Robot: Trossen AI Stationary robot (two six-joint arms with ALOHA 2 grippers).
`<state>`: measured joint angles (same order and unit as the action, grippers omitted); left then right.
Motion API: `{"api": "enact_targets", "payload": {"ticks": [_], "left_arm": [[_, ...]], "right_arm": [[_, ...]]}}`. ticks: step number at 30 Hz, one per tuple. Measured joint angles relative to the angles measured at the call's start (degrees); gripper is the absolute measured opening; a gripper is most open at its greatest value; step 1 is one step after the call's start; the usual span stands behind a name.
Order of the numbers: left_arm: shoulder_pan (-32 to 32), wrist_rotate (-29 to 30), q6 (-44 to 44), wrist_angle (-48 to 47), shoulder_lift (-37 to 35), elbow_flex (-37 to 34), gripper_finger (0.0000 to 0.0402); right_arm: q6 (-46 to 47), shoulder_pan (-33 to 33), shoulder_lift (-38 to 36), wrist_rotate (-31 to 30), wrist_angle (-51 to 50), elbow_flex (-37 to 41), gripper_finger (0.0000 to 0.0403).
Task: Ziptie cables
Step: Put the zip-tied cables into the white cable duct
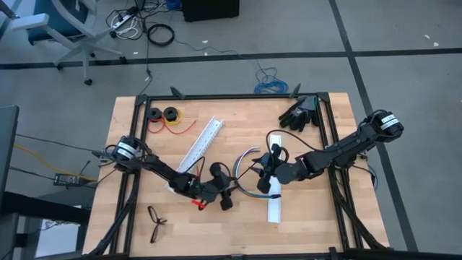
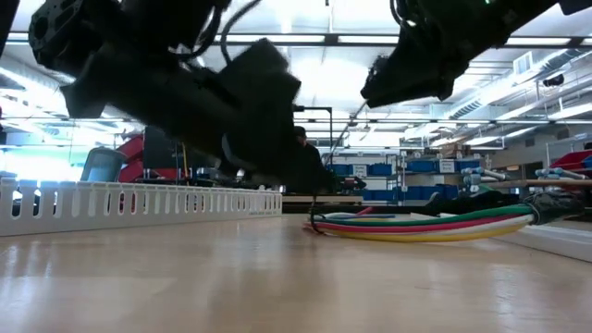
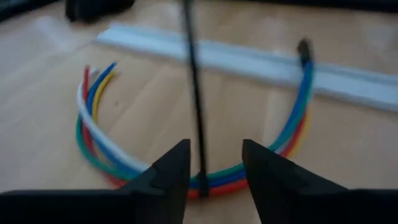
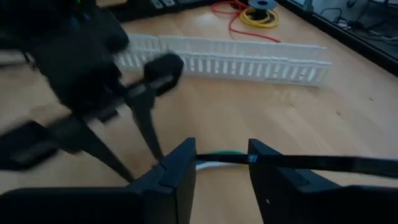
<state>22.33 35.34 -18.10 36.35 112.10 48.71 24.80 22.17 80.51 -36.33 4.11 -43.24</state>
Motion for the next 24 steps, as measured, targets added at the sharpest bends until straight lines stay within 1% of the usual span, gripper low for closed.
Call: {"api": "enact_targets", "payload": {"ticks": [3, 6, 11, 14, 17, 19, 21, 24], "left_arm": [[0.6, -1.7, 4.0, 0.2, -3.3, 0.0, 0.0167], [1.1, -1.6, 8.6, -1.1, -7.6, 0.0, 0.0168], [1.5, 3.4, 12.0, -8.1, -15.7, 0.0, 0.0168], [1.5, 5.0, 12.0, -11.7, -19.4, 0.1, 0.0168], [1.6, 5.2, 11.7, -12.7, -20.6, 0.1, 0.0168], [1.8, 5.0, 10.4, -13.2, -20.6, 0.1, 0.0168], [1.9, 3.7, 9.2, -14.2, -19.8, 0.1, 0.0168], [2.1, 1.4, 8.9, -15.9, -18.0, 0.0, 0.0168]], "right_arm": [[-2.5, -0.1, 0.0, 0.1, -3.3, 0.0, 0.0134], [-5.1, -0.4, 0.0, 0.4, -6.4, 0.0, 0.0134], [-5.4, -0.6, 0.1, 0.5, -9.9, 0.0, 0.0133], [-2.6, -0.6, 0.1, 0.8, -14.2, 0.0, 0.0133], [1.6, -0.5, 0.1, 3.9, -19.1, 0.1, 0.0133], [2.5, -0.2, 0.1, 7.1, -21.2, 0.1, 0.0132], [1.0, 0.0, 0.1, 9.6, -21.9, 0.1, 0.0130], [-5.6, -0.1, 0.1, 10.0, -21.0, 0.1, 0.0130]]}}
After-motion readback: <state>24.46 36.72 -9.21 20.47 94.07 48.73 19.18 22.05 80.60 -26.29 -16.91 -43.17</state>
